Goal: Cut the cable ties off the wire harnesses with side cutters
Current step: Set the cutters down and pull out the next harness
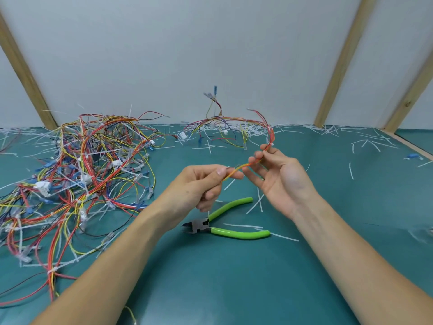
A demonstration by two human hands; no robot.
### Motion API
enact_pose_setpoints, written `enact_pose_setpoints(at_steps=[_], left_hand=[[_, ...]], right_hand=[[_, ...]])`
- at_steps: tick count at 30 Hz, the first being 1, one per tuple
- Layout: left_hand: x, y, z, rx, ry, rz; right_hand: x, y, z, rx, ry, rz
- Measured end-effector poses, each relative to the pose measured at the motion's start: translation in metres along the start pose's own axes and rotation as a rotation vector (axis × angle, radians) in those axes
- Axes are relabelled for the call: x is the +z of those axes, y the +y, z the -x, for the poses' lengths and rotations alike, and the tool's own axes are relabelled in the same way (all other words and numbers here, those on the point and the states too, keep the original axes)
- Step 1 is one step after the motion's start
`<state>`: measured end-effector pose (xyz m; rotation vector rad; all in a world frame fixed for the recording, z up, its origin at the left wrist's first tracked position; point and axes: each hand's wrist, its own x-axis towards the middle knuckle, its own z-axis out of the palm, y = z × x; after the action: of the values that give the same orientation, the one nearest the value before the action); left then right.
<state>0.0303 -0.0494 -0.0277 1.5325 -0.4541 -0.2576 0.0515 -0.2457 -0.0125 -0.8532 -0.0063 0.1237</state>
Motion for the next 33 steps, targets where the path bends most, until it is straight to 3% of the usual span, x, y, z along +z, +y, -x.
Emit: enact_pose_setpoints(at_steps=[2,5,9,12,18,21,23,26,29,33], left_hand=[[0.003,0.000,0.001,-0.016,0.002,-0.091],[0.003,0.000,-0.002,-0.063,0.147,-0.096],[-0.008,-0.001,-0.007,-0.128,0.437,0.069],[-0.016,0.001,-0.006,-0.159,0.523,0.235],[-0.017,-0.001,-0.009,-0.308,0.426,0.536],[-0.019,-0.002,-0.010,-0.295,0.469,0.609],[-0.022,-0.003,-0.010,-0.231,0.556,0.537],[-0.023,-0.001,-0.009,-0.052,0.550,0.258],[-0.007,0.007,-0.005,0.029,0.364,0.120],[0.022,0.012,0.003,-0.045,0.018,0.045]], right_hand=[[0.001,-0.001,0.001,-0.073,0.029,0.168],[0.003,0.000,0.002,-0.198,0.054,0.364],[0.008,0.005,0.009,-0.462,0.025,0.722],[0.012,0.013,0.019,-0.638,-0.131,1.014],[0.020,0.020,0.035,-0.382,-0.583,1.053],[0.017,0.018,0.033,-0.243,-0.676,1.069],[0.013,0.017,0.029,-0.145,-0.604,1.072],[0.010,0.019,0.017,-0.062,-0.324,1.026],[0.010,0.016,0.008,0.017,-0.114,0.860],[0.008,0.013,0.004,0.043,0.016,0.607]])
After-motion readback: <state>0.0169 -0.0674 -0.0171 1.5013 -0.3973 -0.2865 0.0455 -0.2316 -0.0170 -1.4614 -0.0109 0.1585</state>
